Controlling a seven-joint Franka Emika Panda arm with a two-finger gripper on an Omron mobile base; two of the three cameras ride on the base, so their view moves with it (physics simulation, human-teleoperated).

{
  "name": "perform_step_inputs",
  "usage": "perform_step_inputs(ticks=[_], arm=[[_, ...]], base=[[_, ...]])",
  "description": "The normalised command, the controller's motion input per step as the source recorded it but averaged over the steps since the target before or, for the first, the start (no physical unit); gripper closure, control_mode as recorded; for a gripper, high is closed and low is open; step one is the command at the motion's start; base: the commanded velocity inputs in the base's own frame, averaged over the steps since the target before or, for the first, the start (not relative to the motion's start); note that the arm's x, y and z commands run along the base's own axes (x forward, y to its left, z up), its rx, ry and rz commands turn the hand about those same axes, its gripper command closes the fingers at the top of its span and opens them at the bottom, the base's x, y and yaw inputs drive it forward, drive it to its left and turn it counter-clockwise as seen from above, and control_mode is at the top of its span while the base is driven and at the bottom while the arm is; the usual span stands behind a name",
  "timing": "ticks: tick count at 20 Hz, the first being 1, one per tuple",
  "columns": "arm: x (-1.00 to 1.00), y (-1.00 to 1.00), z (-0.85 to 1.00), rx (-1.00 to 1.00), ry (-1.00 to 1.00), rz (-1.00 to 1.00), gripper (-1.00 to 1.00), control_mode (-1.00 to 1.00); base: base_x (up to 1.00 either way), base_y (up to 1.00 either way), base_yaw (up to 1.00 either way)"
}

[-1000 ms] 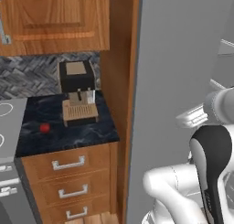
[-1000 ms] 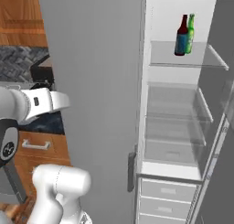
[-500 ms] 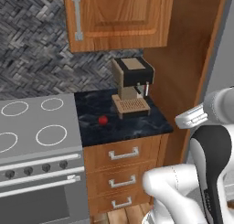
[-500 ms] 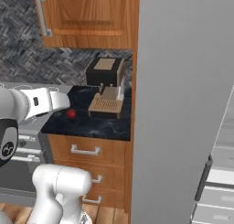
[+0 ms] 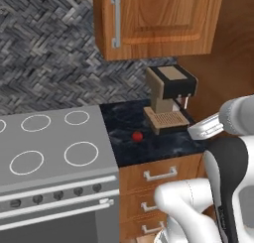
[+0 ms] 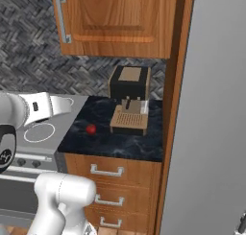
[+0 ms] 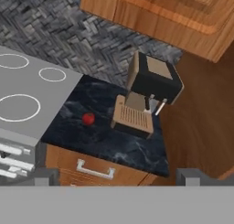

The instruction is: Place the beers on the top shelf of the fridge to keep them out of children's reach, and place the tomato on lower shelves for easy access.

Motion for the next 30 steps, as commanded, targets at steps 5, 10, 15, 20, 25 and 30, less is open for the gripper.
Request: perform_step_inputs(ticks=[5,10,15,20,25,30], arm=[[0.0,0.0,0.0,0.0,0.0,0.0,-1.0,1.0],[0.0,0.0,0.0,0.0,0.0,0.0,-1.0,1.0],[0.05,0.06,-0.03,0.0,0.0,-0.01,-1.0,-1.0],[0.17,0.13,-0.28,0.0,0.02,-0.04,-1.0,-1.0],[0.1,0.2,-0.42,0.0,0.02,-0.07,-1.0,-1.0],[0.19,0.28,-0.33,0.01,0.0,-0.1,-1.0,-1.0]], base=[[0.58,0.06,-0.02],[0.5,0.23,-0.04],[0.3,0.24,-0.04],[0.0,0.0,0.0],[0.0,0.0,0.0],[0.0,0.0,0.0]])
